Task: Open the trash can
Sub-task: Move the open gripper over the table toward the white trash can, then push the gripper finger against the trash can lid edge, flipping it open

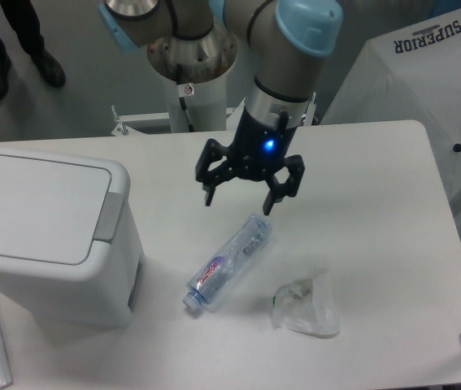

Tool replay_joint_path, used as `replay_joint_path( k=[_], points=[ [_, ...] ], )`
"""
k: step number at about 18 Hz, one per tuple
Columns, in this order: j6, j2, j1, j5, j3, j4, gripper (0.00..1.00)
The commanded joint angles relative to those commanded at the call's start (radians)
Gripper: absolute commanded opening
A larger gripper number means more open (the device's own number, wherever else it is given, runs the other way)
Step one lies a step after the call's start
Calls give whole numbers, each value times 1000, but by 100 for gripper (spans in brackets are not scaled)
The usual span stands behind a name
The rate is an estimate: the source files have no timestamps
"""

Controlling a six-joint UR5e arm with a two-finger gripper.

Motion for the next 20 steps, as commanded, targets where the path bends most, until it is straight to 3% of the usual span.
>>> replay_joint_path(
  k=[9, 20],
  points=[
    [-114, 1, -78, -28, 14, 1, 100],
    [-143, -28, -111, -22, 11, 12, 100]
  ],
)
